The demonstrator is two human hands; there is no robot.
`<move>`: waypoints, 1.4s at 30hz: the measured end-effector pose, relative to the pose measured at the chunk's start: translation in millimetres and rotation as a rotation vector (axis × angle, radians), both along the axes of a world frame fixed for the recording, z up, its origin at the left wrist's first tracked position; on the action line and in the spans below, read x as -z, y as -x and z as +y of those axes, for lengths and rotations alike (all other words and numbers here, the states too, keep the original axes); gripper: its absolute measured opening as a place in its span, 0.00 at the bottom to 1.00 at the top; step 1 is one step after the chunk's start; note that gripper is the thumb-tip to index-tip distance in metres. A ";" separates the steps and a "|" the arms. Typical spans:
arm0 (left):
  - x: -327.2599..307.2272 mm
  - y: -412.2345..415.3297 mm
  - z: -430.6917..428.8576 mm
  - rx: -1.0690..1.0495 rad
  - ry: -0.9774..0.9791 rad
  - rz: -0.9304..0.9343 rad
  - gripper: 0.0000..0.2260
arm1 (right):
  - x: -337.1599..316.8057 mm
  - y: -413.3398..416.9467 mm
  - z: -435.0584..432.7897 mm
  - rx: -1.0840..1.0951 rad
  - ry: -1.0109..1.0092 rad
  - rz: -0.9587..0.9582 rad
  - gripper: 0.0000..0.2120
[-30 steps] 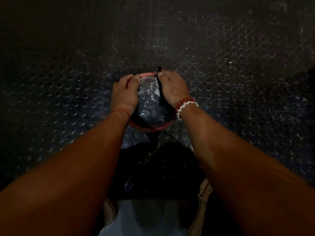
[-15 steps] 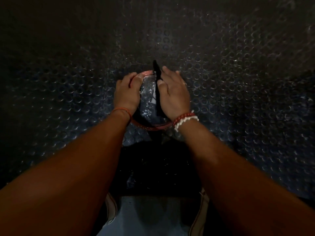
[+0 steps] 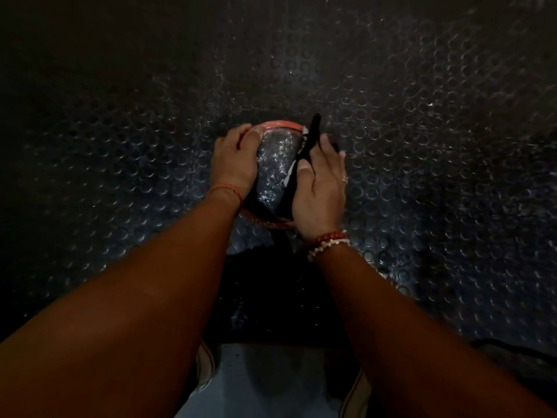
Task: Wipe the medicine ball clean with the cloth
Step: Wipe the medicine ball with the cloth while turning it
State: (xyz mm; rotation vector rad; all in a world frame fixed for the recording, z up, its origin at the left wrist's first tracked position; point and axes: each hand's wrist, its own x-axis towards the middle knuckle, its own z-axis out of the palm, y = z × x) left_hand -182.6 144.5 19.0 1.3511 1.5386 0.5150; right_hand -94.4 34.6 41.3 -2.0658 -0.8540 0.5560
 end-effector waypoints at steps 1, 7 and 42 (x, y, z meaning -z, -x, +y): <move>-0.1 1.2 -0.4 0.009 -0.004 0.003 0.18 | -0.3 -1.9 2.1 -0.046 -0.005 -0.061 0.21; 3.2 5.6 -2.8 0.032 -0.012 -0.024 0.19 | -0.2 -38.4 39.4 -0.289 0.025 -0.051 0.19; 13.9 5.4 -4.6 -0.013 -0.012 -0.003 0.27 | 28.6 -24.1 12.3 0.656 0.050 0.843 0.16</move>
